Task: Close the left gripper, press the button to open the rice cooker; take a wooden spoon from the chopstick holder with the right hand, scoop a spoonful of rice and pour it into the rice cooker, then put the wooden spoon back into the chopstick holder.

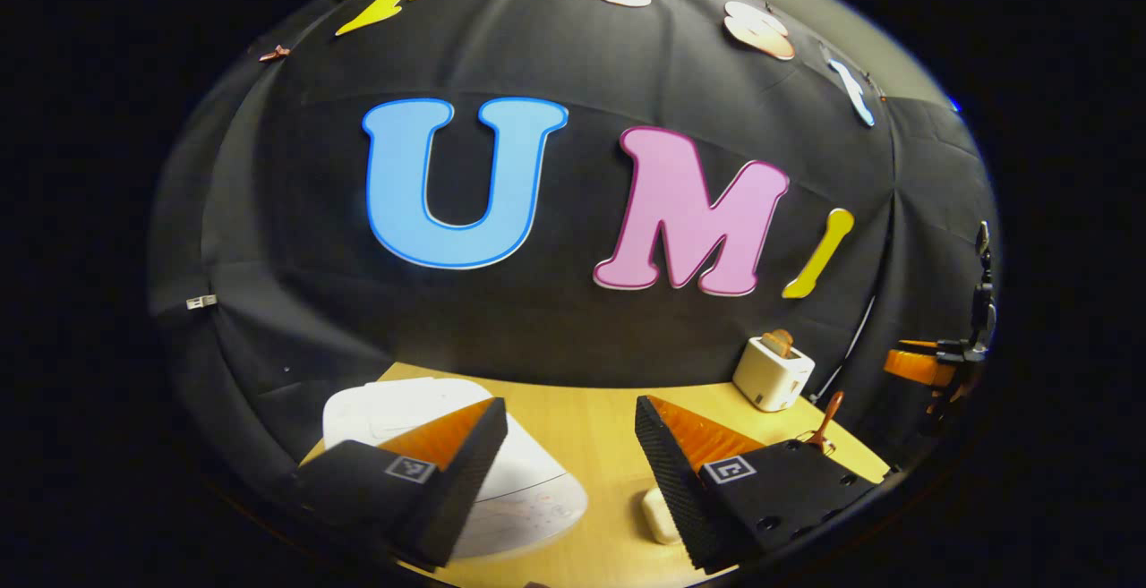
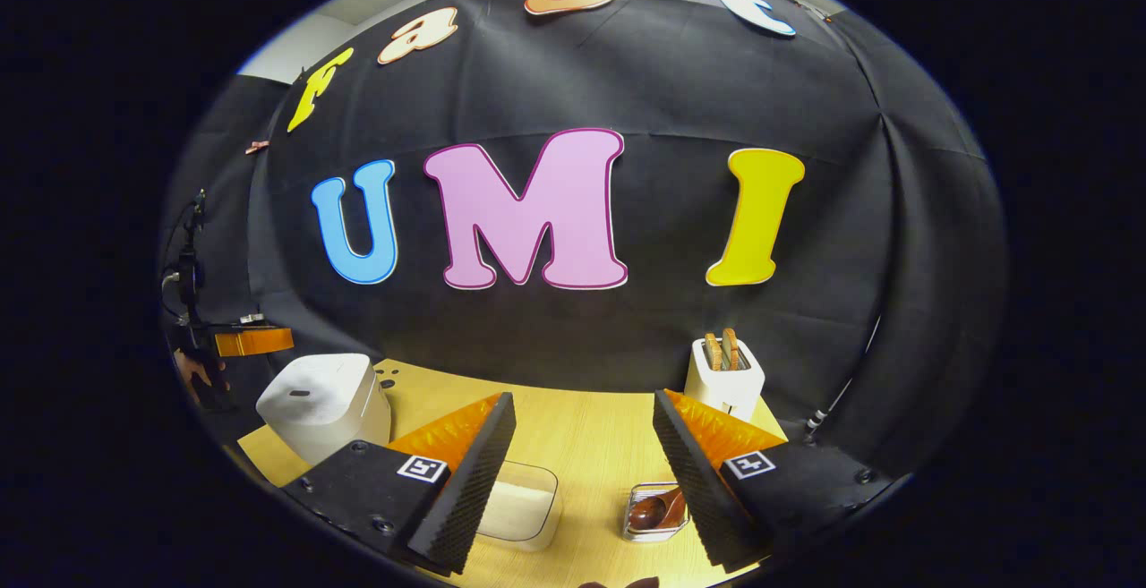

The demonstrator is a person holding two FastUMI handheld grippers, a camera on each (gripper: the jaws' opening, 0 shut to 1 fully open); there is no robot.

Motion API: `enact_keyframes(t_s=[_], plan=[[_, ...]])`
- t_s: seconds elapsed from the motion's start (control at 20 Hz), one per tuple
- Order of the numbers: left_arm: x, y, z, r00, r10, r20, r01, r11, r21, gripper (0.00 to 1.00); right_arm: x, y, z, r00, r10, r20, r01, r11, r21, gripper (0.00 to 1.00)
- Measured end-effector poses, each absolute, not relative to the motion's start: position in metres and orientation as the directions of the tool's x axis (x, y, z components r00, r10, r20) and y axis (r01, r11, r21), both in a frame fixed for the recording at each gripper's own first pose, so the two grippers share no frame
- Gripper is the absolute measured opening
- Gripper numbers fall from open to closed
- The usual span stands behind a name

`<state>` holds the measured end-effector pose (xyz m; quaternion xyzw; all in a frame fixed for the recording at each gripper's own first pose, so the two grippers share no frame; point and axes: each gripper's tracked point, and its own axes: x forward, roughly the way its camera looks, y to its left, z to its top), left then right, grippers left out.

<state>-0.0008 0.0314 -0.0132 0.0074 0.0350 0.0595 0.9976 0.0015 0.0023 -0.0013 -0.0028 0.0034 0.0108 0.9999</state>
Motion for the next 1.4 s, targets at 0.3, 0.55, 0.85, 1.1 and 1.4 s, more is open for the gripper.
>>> enact_keyframes(t_s=[0.3, 0.55, 0.85, 1.1, 1.4], plan=[[-0.004, 0.067, -0.033, 0.966, 0.221, -0.137, -0.217, 0.975, 0.041, 0.07, 0.001, 0.001, -0.001, 1.0, 0.009, -0.007, -0.009, 1.0, -0.006, 0.96], [-0.008, 0.095, -0.083, 0.904, 0.294, -0.31, -0.289, 0.955, 0.065, 0.05, 0.0, 0.0, -0.002, 1.0, 0.003, -0.009, -0.003, 1.0, -0.003, 0.96], [0.009, 0.111, -0.094, 0.902, 0.298, -0.313, -0.294, 0.954, 0.061, 0.05, 0.0, -0.001, -0.002, 1.0, -0.006, -0.013, 0.005, 1.0, -0.003, 0.96], [0.014, 0.122, -0.115, 0.878, 0.308, -0.366, -0.311, 0.949, 0.052, 0.05, -0.003, -0.007, -0.003, 1.0, -0.021, -0.013, 0.021, 1.0, -0.004, 0.96], [0.011, 0.124, -0.129, 0.873, 0.297, -0.387, -0.311, 0.95, 0.029, 0.06, -0.005, -0.007, -0.006, 1.0, -0.021, -0.015, 0.021, 1.0, -0.002, 0.96]])
